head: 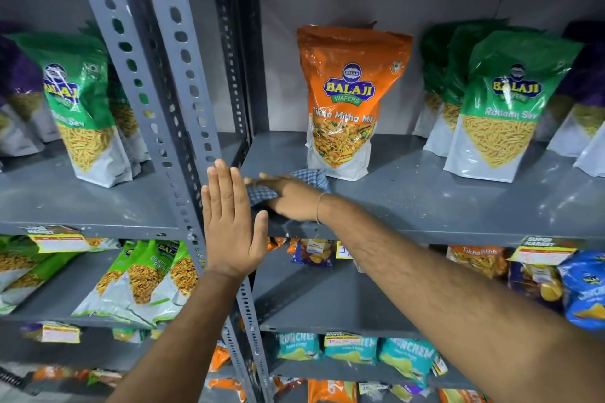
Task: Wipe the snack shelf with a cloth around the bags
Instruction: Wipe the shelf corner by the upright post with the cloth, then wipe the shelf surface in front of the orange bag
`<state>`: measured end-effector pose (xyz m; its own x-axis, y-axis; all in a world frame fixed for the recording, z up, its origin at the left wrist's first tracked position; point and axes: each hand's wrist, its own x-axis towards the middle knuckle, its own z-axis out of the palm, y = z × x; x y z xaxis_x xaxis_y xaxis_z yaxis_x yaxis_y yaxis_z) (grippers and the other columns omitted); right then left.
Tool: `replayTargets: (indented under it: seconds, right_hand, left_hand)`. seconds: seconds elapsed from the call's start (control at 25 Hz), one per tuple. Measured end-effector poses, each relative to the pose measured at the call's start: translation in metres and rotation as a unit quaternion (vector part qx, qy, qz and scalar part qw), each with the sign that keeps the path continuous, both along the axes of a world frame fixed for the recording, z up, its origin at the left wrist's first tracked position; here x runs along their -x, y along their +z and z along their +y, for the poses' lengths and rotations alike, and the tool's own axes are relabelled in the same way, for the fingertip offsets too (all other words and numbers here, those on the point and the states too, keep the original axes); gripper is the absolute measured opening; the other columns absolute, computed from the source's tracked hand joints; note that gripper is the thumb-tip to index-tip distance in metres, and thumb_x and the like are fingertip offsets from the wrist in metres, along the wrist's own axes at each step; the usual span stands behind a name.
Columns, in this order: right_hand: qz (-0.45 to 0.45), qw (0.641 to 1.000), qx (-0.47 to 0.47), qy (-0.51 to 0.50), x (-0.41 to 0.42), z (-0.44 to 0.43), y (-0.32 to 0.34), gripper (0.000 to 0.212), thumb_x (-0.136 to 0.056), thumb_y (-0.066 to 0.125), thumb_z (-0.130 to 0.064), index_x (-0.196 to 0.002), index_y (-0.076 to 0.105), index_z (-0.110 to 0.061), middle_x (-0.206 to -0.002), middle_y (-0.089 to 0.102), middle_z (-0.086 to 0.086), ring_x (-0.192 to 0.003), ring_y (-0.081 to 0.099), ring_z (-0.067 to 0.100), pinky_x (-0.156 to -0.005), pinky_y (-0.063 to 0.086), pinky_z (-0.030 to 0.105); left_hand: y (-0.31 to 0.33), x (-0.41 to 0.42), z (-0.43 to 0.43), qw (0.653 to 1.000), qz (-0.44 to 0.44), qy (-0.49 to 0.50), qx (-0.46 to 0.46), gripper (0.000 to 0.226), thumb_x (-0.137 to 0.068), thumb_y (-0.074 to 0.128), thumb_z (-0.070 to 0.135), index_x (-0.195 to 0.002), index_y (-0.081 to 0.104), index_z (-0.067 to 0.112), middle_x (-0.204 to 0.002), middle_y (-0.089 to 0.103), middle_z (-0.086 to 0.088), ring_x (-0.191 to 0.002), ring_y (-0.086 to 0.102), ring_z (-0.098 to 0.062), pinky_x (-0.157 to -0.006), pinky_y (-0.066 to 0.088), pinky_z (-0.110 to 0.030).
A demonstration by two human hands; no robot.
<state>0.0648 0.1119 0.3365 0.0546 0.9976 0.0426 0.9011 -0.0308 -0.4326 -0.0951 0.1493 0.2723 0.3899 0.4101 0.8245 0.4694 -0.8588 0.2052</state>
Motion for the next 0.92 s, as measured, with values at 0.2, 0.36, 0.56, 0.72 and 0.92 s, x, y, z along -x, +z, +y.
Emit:
replayTargets:
  seconds: [0.2, 0.36, 0.56, 0.72, 0.92]
  right_hand:
    - [-0.036, 0.997, -0.041, 0.045, 0.01, -0.06, -0.021, 0.054, -0.099, 0.05, -0.03, -0.151, 0.038, -0.025, -0.16, 0.036, -0.001, -0.144, 0.034, 0.022, -0.12, 0.026, 0.038]
    - [0.023, 0.999, -0.028, 0.032, 0.01, -0.071, -0.011, 0.044, -0.097, 0.051, -0.026, -0.141, 0.048, -0.028, -0.142, 0.056, 0.001, -0.127, 0.048, 0.023, -0.111, 0.036, 0.039]
    - [-0.057, 0.996, -0.067, -0.023, -0.01, -0.026, 0.014, 0.057, -0.093, 0.051, -0.01, -0.147, 0.043, -0.025, -0.154, 0.045, 0.008, -0.144, 0.038, 0.027, -0.118, 0.028, 0.042]
    - [0.063, 0.998, -0.014, -0.028, -0.023, -0.032, -0.001, 0.046, -0.093, 0.05, -0.017, -0.138, 0.054, -0.02, -0.14, 0.058, 0.008, -0.124, 0.055, 0.024, -0.105, 0.043, 0.038]
    - [0.132, 0.99, -0.016, -0.036, -0.023, -0.104, -0.014, 0.052, -0.093, 0.05, -0.016, -0.142, 0.05, -0.032, -0.15, 0.049, 0.0, -0.129, 0.054, 0.021, -0.108, 0.045, 0.04]
  left_hand:
    - [-0.005, 0.0, 0.004, 1.0, 0.005, 0.009, 0.006, 0.082, -0.103, 0.018, 0.056, -0.163, 0.004, 0.003, -0.173, -0.019, -0.006, -0.161, -0.01, -0.032, -0.13, -0.003, -0.051]
    - [-0.006, -0.003, 0.007, 1.0, 0.009, 0.017, 0.01, 0.092, -0.099, 0.016, 0.067, -0.163, 0.009, 0.001, -0.173, -0.02, -0.005, -0.161, -0.011, -0.03, -0.13, -0.005, -0.048]
    - [-0.007, -0.007, 0.008, 0.999, -0.002, 0.032, 0.003, 0.088, -0.098, 0.032, 0.058, -0.163, 0.01, 0.002, -0.172, -0.007, -0.017, -0.161, -0.011, -0.031, -0.13, -0.001, -0.054]
    - [-0.005, -0.008, 0.006, 1.0, -0.004, 0.026, -0.002, 0.088, -0.097, 0.037, 0.054, -0.163, 0.012, 0.002, -0.171, 0.002, -0.024, -0.161, -0.011, -0.031, -0.13, -0.001, -0.053]
    - [-0.005, -0.007, 0.003, 1.0, -0.007, 0.028, 0.0, 0.085, -0.099, 0.036, 0.052, -0.163, 0.011, 0.002, -0.171, -0.005, -0.019, -0.161, -0.009, -0.033, -0.13, -0.001, -0.052]
